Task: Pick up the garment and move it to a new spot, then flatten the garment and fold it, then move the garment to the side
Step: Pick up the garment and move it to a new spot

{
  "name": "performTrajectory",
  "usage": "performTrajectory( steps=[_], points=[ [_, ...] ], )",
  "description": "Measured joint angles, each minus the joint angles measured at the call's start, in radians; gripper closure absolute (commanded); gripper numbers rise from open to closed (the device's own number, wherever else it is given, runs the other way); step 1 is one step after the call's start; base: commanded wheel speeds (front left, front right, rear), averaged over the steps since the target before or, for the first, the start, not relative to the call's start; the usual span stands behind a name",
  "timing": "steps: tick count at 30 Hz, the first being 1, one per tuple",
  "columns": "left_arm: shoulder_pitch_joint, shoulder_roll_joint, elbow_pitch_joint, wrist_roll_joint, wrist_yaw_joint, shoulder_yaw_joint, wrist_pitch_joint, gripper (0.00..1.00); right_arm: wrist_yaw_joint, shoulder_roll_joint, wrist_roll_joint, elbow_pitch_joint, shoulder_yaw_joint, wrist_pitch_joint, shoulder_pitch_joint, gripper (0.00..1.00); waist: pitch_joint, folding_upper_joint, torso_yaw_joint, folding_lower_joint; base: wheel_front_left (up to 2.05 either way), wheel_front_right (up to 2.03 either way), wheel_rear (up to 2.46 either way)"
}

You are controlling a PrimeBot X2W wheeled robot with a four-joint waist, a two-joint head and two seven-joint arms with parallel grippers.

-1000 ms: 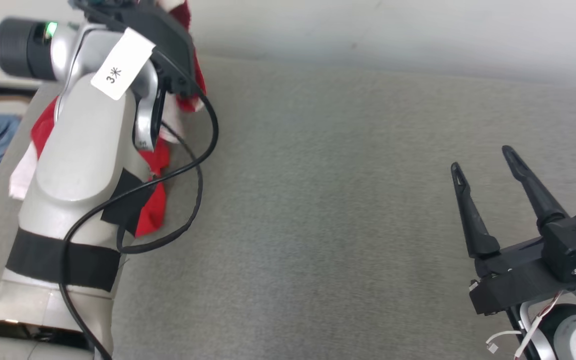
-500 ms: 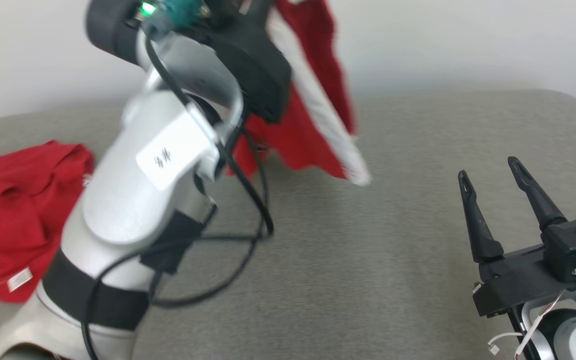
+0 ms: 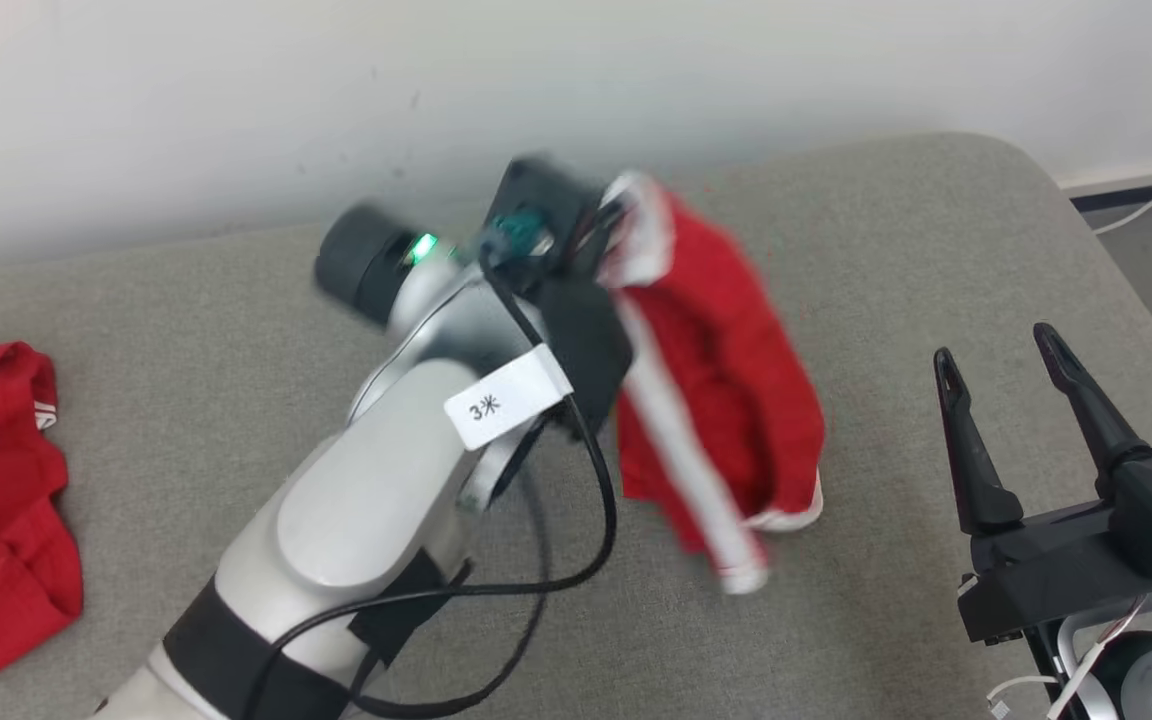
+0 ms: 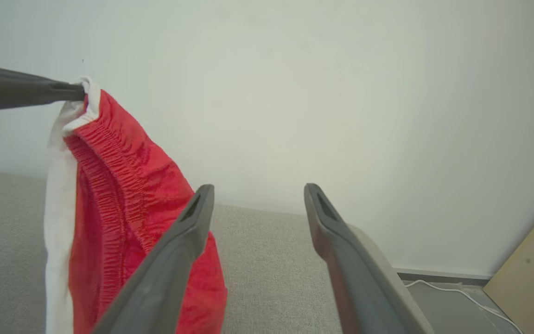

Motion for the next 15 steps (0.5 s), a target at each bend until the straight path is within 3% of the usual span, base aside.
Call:
performTrajectory(
  steps=[10, 11, 12, 13, 15],
  points=[
    [0.022, 0.057, 0.206, 0.036, 0.009, 0.026, 0.019, 1.00, 0.000, 0.000, 0.004, -0.012, -0.002, -0.014, -0.006, 0.00, 0.030, -0.0001, 0.018, 0.0000, 0.00, 0.00, 0.00],
    [0.017, 0.060, 0.221, 0.042, 0.009, 0.027, 0.019, 0.85, 0.000, 0.000, 0.004, -0.012, -0.004, -0.017, -0.009, 0.00, 0.033, 0.0000, 0.023, 0.0000, 0.00, 0.00, 0.00],
    [0.013, 0.061, 0.235, 0.045, 0.009, 0.028, 0.019, 0.34, 0.000, 0.000, 0.004, -0.013, -0.005, -0.018, -0.013, 0.00, 0.035, -0.0001, 0.028, 0.0000, 0.00, 0.00, 0.00],
    [0.008, 0.062, 0.250, 0.046, 0.009, 0.030, 0.017, 0.00, 0.000, 0.001, 0.004, -0.011, -0.006, -0.018, -0.017, 0.00, 0.038, -0.0001, 0.033, 0.0000, 0.00, 0.00, 0.00],
    [-0.001, 0.061, 0.282, 0.050, 0.010, 0.033, 0.005, 0.00, 0.000, 0.003, 0.005, 0.001, -0.005, -0.023, -0.026, 0.00, 0.041, 0.0000, 0.046, 0.0000, 0.00, 0.00, 0.00]
  ],
)
